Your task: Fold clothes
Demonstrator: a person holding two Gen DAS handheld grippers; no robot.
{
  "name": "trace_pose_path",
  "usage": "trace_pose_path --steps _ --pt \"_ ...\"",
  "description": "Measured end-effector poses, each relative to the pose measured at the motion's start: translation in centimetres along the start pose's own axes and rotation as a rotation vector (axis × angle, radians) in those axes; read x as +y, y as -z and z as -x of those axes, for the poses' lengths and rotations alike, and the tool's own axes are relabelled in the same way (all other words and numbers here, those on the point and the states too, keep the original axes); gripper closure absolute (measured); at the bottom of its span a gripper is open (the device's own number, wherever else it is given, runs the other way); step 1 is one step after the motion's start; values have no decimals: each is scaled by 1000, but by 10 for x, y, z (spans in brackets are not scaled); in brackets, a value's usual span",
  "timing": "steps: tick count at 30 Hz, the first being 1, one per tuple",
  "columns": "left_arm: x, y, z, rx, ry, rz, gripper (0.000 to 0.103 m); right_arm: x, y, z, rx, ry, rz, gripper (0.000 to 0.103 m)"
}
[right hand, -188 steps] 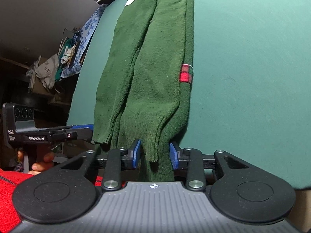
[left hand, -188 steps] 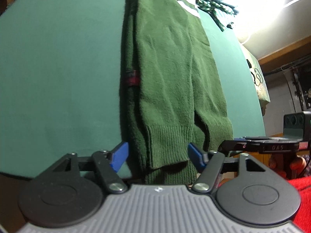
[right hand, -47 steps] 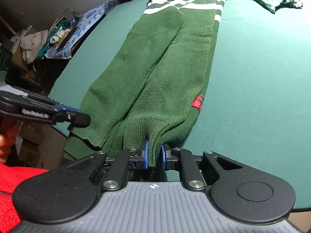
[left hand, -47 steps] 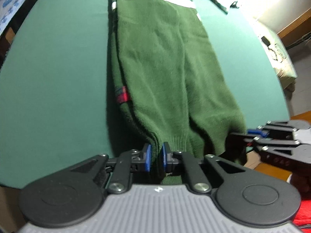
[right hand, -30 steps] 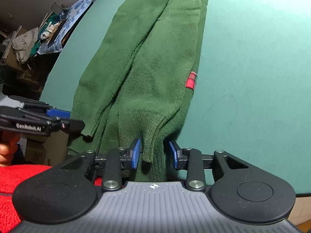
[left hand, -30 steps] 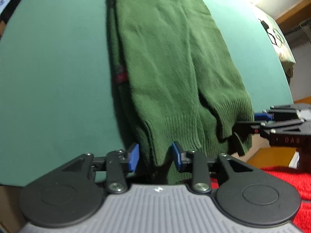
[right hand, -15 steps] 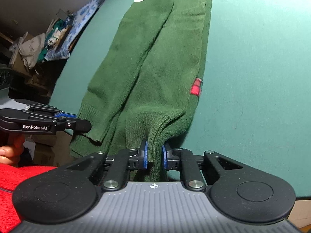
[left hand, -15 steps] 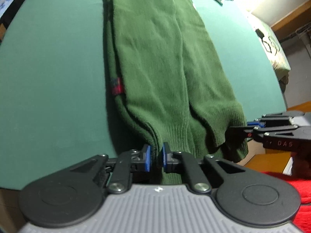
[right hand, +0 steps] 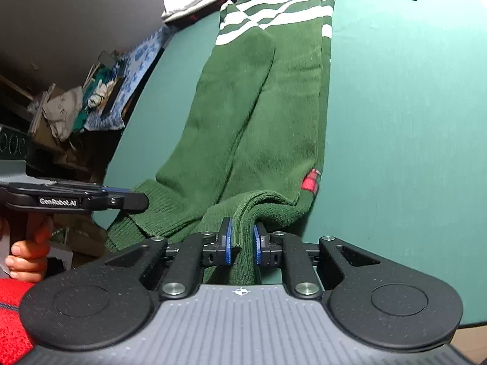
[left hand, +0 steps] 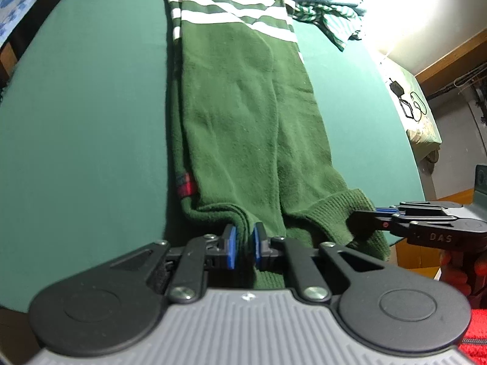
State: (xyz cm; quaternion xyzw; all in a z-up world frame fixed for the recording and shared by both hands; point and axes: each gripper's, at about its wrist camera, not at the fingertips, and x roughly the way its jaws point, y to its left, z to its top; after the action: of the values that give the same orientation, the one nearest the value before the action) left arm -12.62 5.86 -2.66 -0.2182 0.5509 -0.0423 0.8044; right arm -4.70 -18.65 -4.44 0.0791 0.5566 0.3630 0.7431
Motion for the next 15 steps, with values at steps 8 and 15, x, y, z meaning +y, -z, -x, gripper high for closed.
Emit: trace_pose_path --steps 8,15 --pt "0 -21 7 -61 -2 6 96 -2 -19 5 -66 -25 -66 89" --pt "0 -44 5 -123 -34 -14 97 -2 -38 8 -126 -30 -117 89"
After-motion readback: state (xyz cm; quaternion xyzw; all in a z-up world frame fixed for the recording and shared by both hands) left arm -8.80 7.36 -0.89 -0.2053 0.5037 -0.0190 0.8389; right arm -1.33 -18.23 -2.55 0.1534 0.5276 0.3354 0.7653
